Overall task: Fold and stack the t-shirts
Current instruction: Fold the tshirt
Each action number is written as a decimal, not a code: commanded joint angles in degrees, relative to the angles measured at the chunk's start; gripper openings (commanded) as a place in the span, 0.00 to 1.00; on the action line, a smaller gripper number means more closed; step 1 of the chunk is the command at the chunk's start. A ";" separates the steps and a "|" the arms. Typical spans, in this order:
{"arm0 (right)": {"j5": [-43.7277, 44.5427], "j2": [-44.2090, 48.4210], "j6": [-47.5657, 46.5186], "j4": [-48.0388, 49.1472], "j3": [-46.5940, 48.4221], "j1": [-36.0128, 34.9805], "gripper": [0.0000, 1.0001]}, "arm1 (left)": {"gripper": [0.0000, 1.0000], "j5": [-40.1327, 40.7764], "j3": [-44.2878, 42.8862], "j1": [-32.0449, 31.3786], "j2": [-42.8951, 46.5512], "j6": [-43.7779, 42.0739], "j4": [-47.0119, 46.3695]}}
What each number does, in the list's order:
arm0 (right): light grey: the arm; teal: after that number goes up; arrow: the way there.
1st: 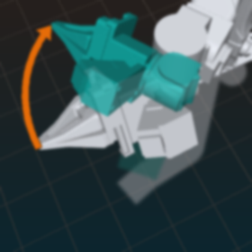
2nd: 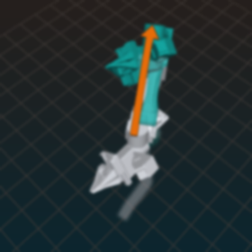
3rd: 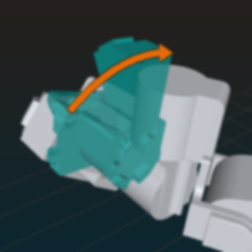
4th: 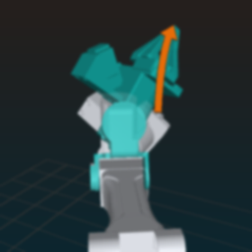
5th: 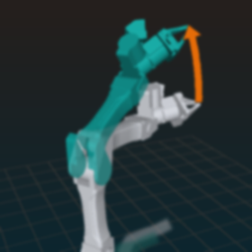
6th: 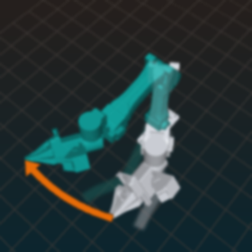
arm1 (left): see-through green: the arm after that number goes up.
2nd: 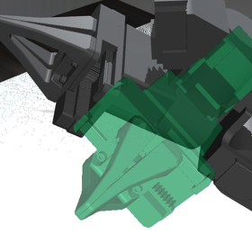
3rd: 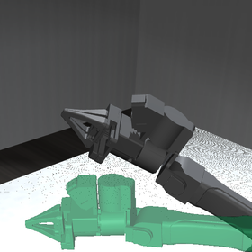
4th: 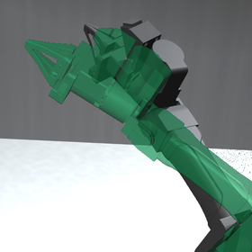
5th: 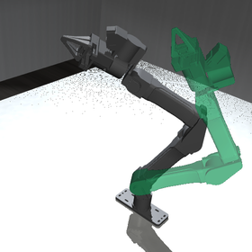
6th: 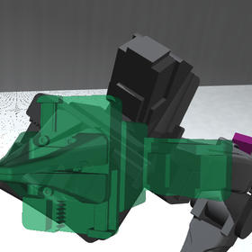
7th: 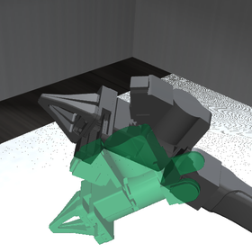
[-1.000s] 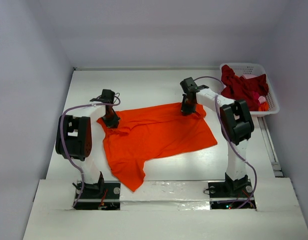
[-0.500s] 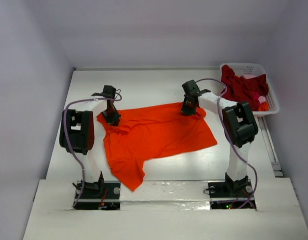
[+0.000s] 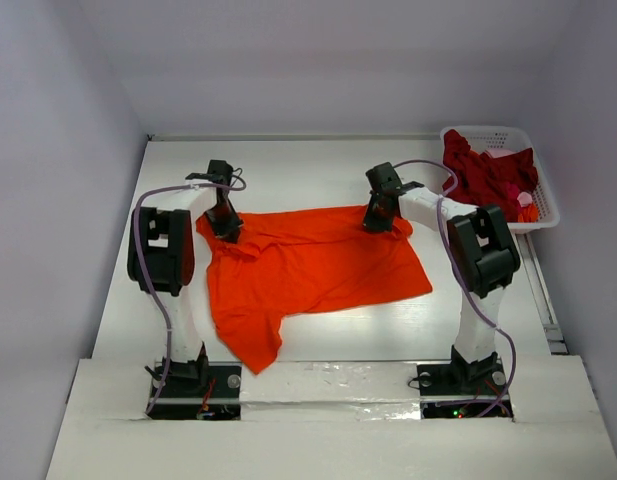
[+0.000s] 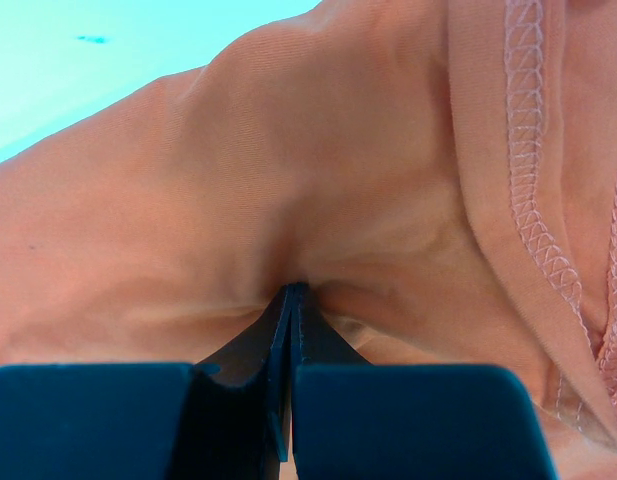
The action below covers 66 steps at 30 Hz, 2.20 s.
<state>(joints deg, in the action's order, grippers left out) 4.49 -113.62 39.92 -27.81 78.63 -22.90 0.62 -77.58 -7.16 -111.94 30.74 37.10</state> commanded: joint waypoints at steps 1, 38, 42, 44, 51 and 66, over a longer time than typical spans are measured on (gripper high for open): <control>-0.19 0.33 1.21 -2.86 -1.99 -0.57 0.00 | 0.00 1.93 -1.16 1.36 -4.69 -1.73 -3.00; 0.78 2.53 5.96 -1.72 -7.26 0.57 0.00 | 0.00 -0.36 -18.22 3.64 -17.26 -1.56 -0.10; 0.96 2.44 5.78 -1.89 -6.74 0.57 0.00 | 0.00 -0.18 -19.10 3.64 -17.44 -1.56 0.16; 1.31 2.44 5.52 -2.07 -6.03 0.57 0.00 | 0.00 0.34 -18.92 3.64 -17.00 -1.56 0.16; 2.36 2.97 4.90 -2.69 -4.54 1.09 0.00 | 0.00 2.89 -18.66 3.64 -13.05 -1.65 1.21; 4.38 4.99 3.85 -3.91 -3.40 1.10 0.00 | 0.00 7.20 -20.33 3.64 0.04 -1.74 4.47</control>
<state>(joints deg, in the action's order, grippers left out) 5.23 -110.50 45.36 -27.53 74.19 -22.20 4.45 -97.41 -3.99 -120.14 29.17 40.60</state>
